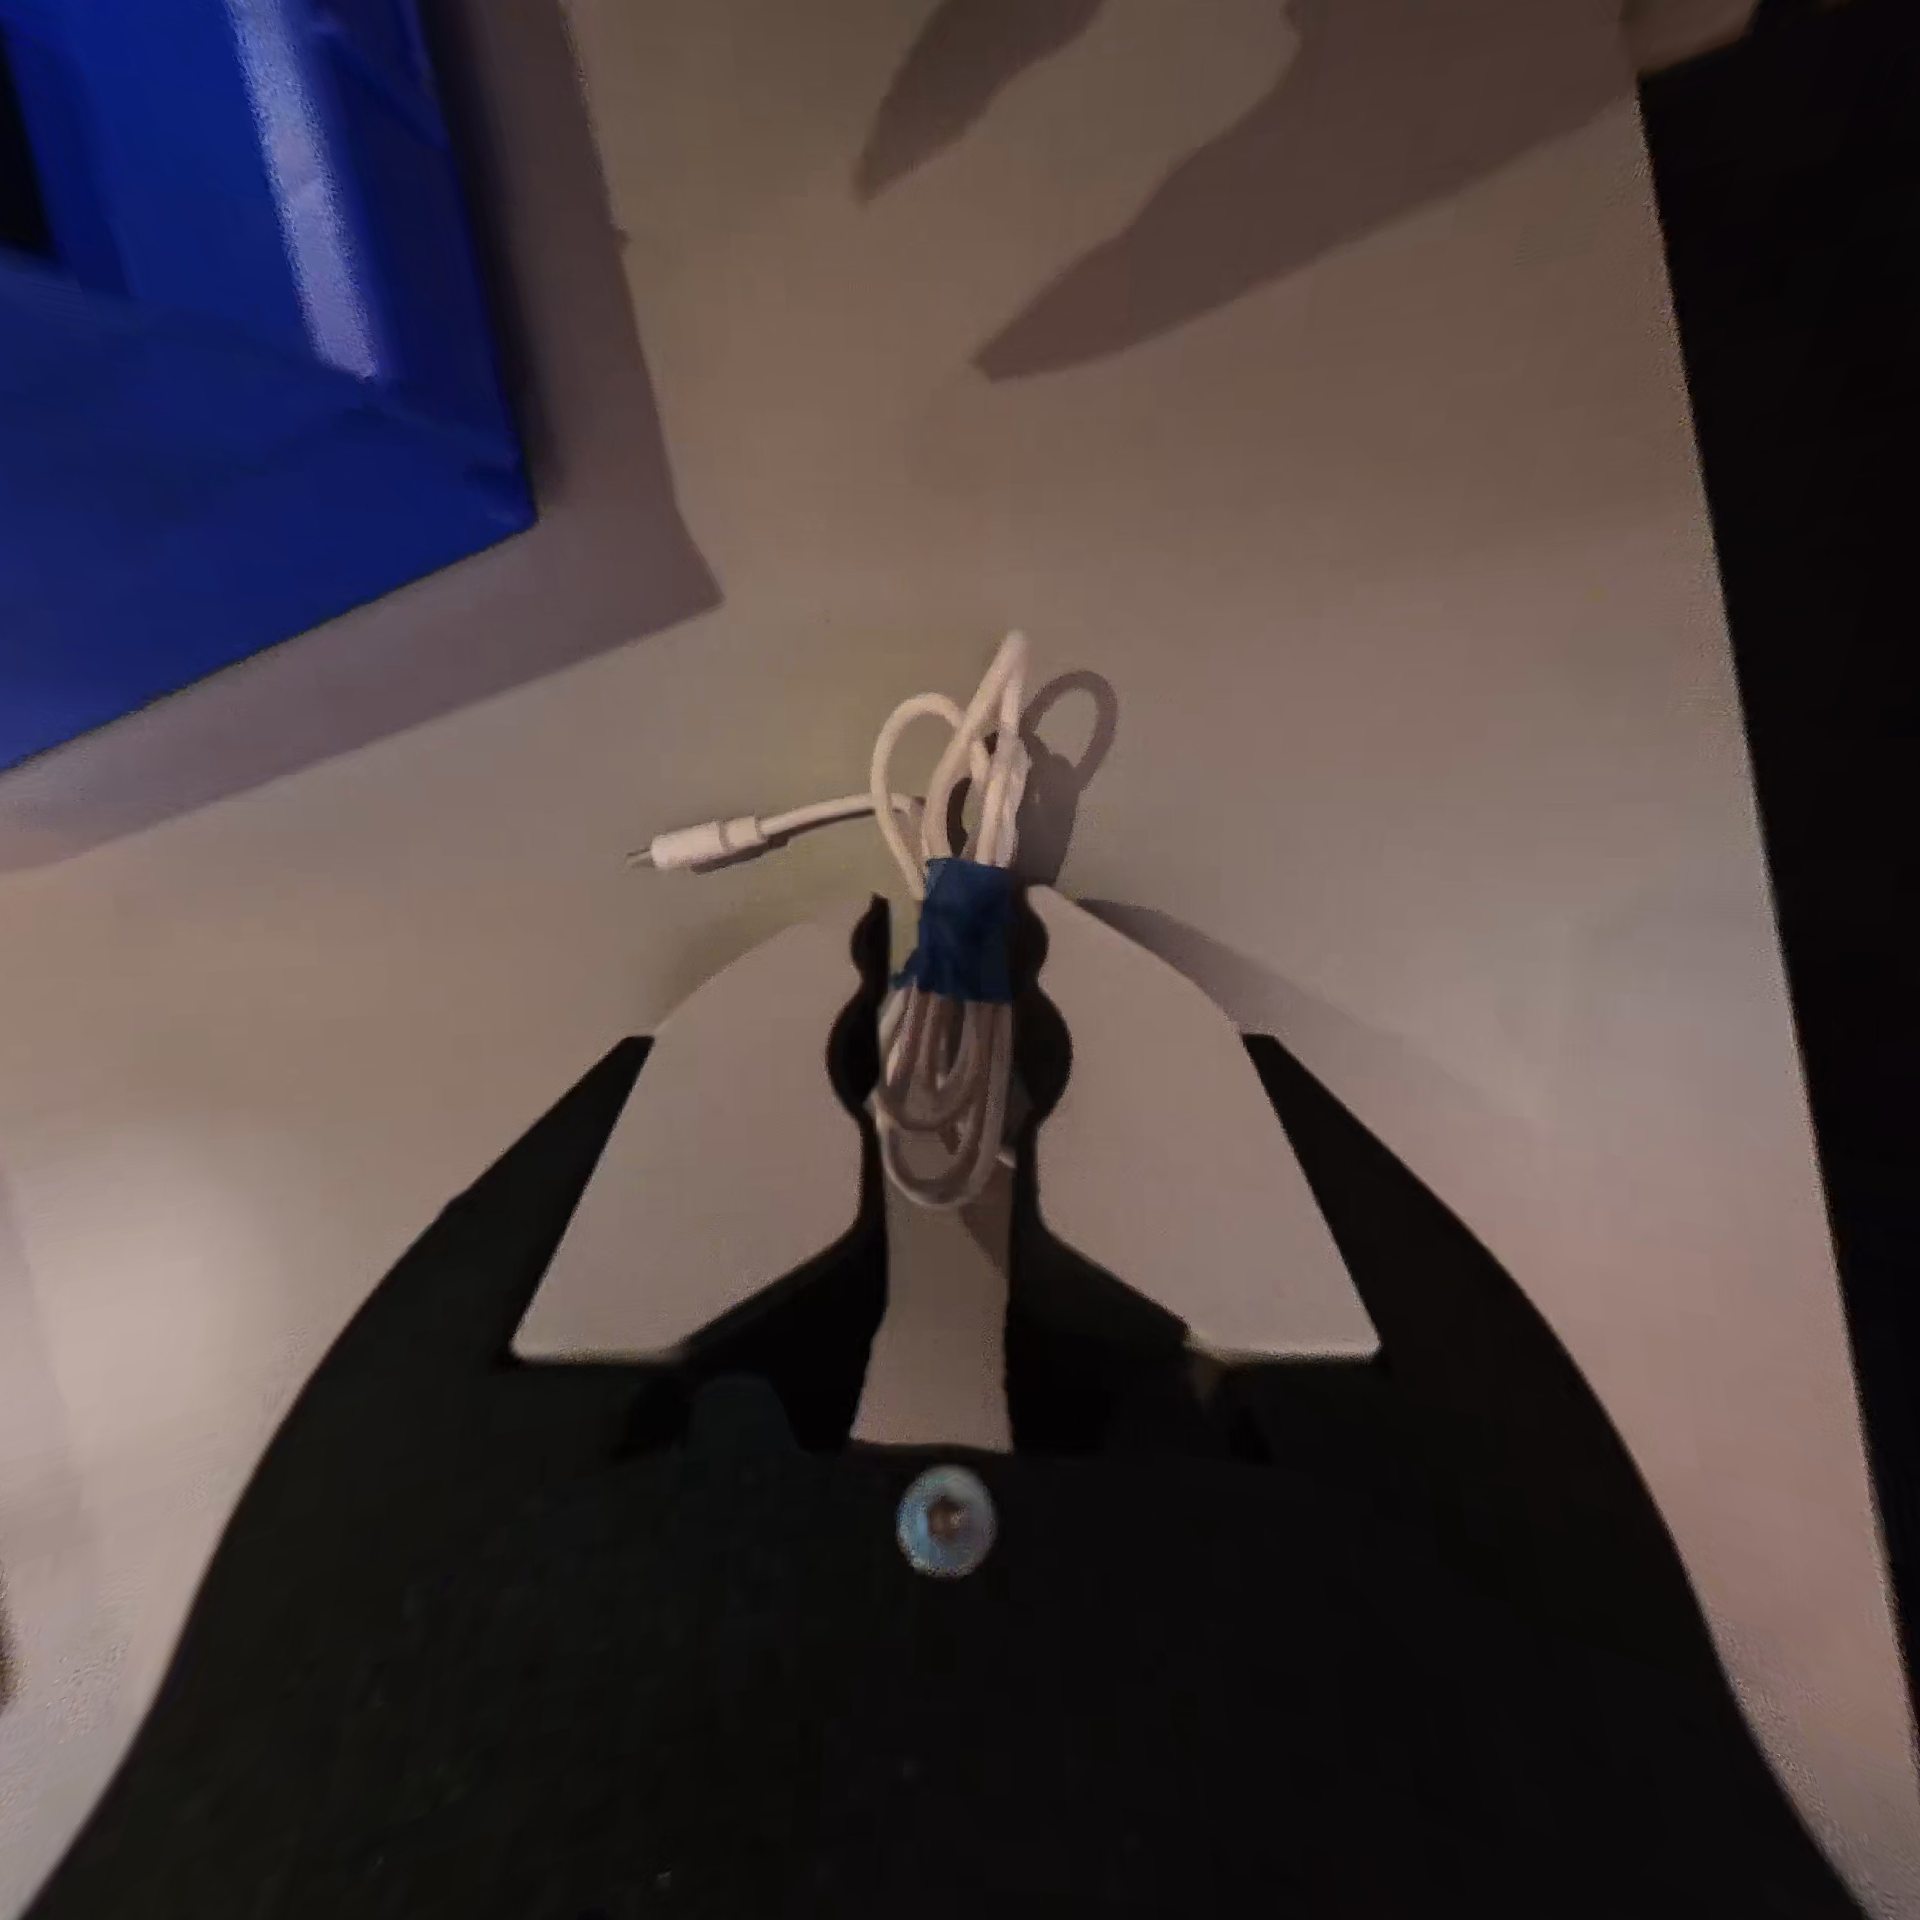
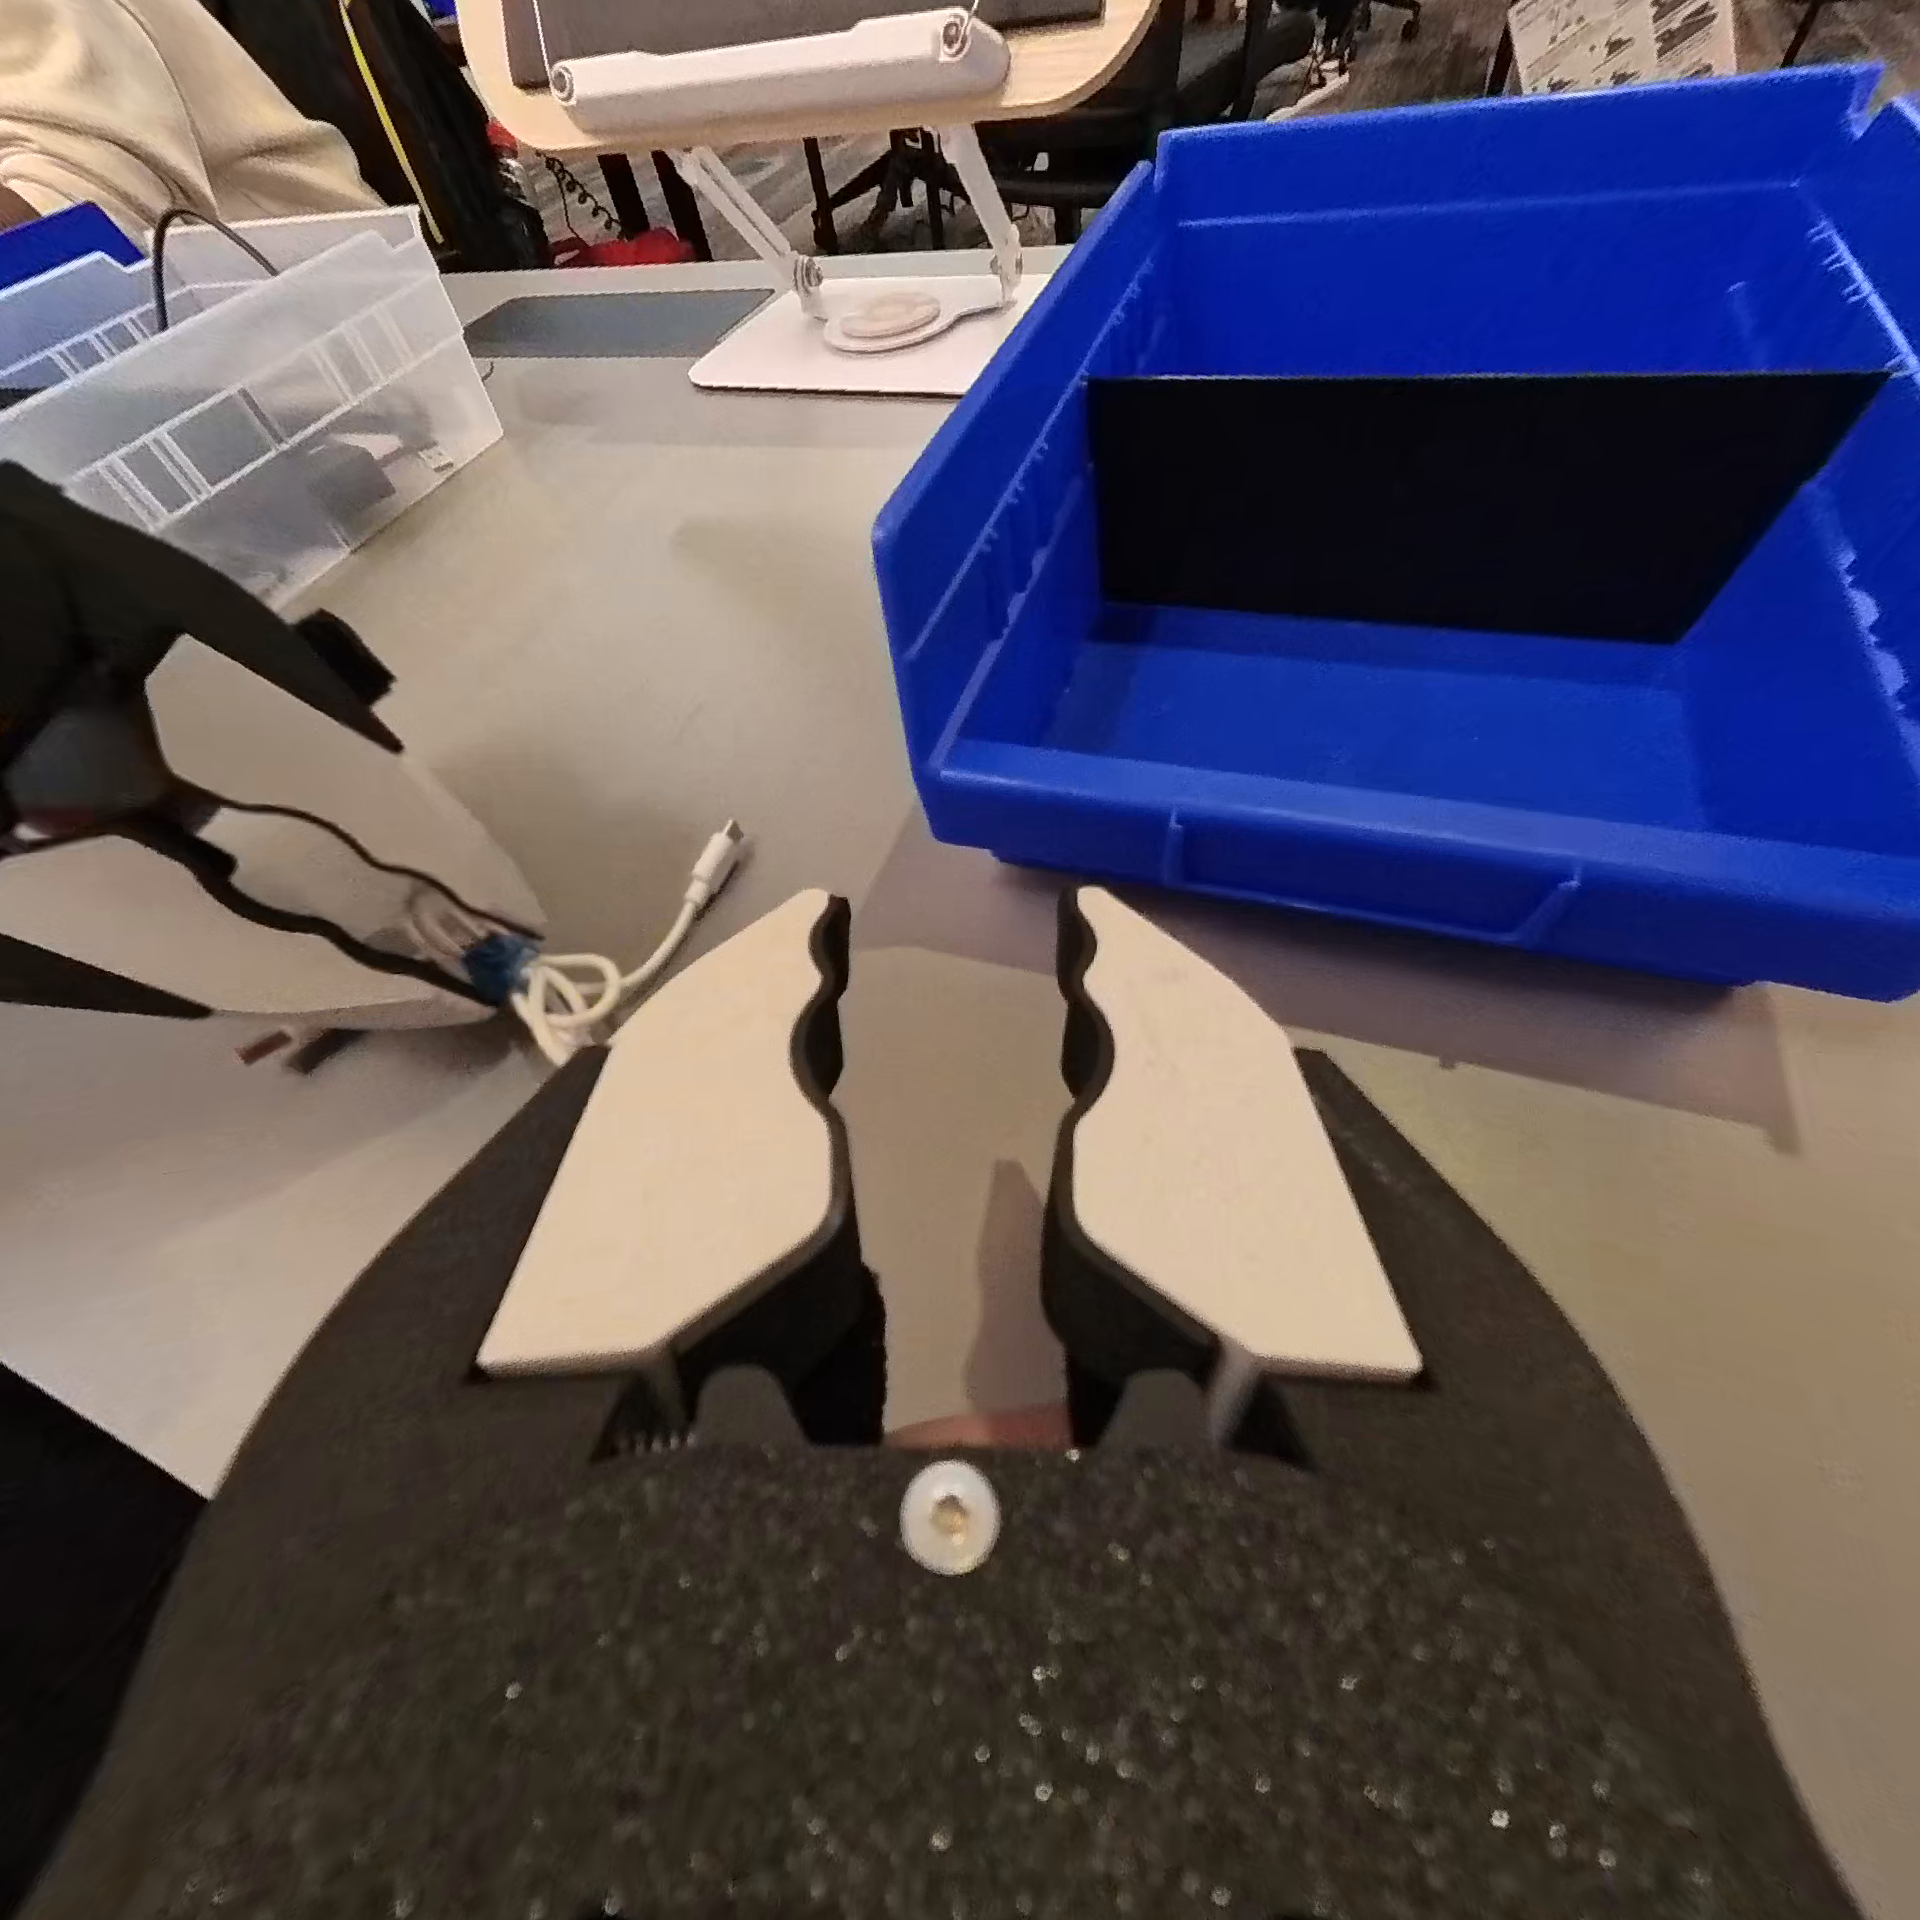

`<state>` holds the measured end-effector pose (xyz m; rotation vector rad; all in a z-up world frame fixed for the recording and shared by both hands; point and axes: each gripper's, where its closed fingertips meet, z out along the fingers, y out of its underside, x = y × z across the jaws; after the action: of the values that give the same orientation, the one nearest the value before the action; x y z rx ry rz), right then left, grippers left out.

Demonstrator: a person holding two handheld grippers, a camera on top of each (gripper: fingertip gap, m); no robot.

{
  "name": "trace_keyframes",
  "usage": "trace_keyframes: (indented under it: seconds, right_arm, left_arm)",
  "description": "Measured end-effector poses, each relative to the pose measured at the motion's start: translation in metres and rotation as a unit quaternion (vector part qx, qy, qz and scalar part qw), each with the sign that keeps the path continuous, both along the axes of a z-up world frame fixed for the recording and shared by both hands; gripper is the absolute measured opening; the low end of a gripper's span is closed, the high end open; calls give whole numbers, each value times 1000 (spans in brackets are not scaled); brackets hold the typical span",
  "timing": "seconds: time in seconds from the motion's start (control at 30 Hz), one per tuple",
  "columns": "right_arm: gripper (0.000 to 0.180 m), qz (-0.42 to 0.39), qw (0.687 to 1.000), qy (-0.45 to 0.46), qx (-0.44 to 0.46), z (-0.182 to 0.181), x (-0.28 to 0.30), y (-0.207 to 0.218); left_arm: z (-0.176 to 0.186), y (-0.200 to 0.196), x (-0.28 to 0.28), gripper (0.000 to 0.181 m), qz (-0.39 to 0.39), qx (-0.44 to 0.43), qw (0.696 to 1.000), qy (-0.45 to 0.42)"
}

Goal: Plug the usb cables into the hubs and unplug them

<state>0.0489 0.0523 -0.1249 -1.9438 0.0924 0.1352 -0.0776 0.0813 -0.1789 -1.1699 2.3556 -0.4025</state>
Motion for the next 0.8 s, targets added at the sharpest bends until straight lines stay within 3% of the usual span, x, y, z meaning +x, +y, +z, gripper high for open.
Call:
trace_keyframes:
  seconds: [0.2,0.37,0.57,0.67,0.8]
  right_arm:
    - [38,4,1000,7,1,-1,0,-1]
    - [39,10,1000,9,-2,-2,-4,0]
    - [39,14,1000,-6,-11,-7,-9,5]
    - [39,13,1000,-11,-15,-8,-9,8]
    - [39,6,1000,-18,-23,-12,-6,10]
  left_arm:
    - [49,8,-43,31,148,-141,971,-120]
    - [72,29,-122,43,312,-239,889,-233]
    - [49,53,-218,47,452,-249,802,-301]
    - [33,70,-246,44,503,-209,796,-265]
    - [29,77,-246,44,503,-201,802,-251]
